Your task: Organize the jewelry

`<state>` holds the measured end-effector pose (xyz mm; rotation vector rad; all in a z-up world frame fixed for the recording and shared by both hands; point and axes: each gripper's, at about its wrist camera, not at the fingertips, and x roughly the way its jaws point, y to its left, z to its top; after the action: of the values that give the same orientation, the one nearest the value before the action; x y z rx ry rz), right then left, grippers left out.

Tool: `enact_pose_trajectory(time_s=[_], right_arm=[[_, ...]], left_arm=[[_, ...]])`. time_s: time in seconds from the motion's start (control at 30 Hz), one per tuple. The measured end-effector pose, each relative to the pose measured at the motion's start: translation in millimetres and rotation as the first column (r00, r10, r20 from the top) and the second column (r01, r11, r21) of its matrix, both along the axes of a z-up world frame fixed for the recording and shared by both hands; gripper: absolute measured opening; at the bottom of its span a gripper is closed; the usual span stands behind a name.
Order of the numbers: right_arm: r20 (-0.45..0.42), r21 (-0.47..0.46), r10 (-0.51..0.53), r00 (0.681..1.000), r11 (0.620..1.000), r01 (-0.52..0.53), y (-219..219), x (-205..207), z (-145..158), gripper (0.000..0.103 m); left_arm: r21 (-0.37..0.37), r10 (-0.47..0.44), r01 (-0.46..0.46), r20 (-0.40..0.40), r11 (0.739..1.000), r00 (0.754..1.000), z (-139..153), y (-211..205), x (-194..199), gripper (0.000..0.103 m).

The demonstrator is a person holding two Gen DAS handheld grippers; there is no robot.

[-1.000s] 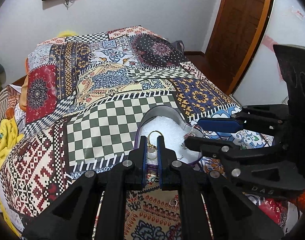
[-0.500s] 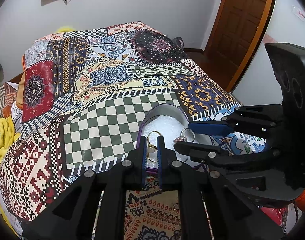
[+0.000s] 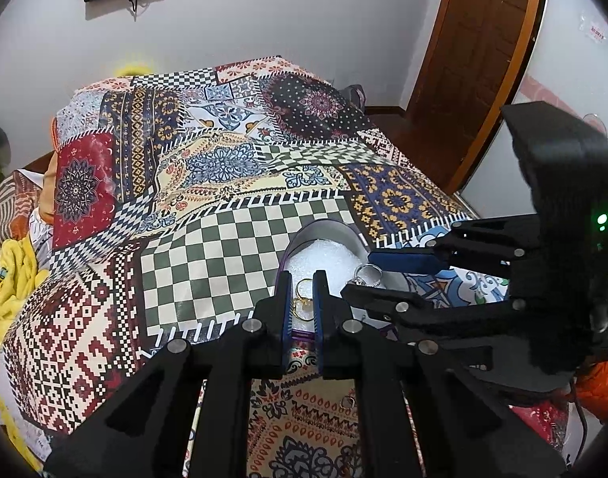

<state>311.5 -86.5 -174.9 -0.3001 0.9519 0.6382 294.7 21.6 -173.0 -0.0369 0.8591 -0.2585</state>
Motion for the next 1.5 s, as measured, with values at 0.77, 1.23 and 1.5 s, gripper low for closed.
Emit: enact_pose_trajectory(time_s=[0.77,1.23,1.5], right_arm=[[0.12,0.061,-0.033,0.992,0.998,0.026,-18.8,-61.5,61.1,0.029],[0.061,0.087,-0.06,0.996,0.995,0.055,-28.3,-103.6,47.1,0.034],[-0.016,0.07,-0.082,0.996,0.994,0.083,-36.6,-111.3,20.2,0.034]], left_arm=[[0.042,0.022,-0.024,0.059,0.999,0.998,42.3,0.5,-67.5,0.011],[0.029,0.078,-0.077,-0.025,0.997,0.997,16.2,16.1,-109.4,0.032],[0.006,0.091,-0.091,-0.112,0.996,0.989,-19.3,19.2,-121.4,0.032]])
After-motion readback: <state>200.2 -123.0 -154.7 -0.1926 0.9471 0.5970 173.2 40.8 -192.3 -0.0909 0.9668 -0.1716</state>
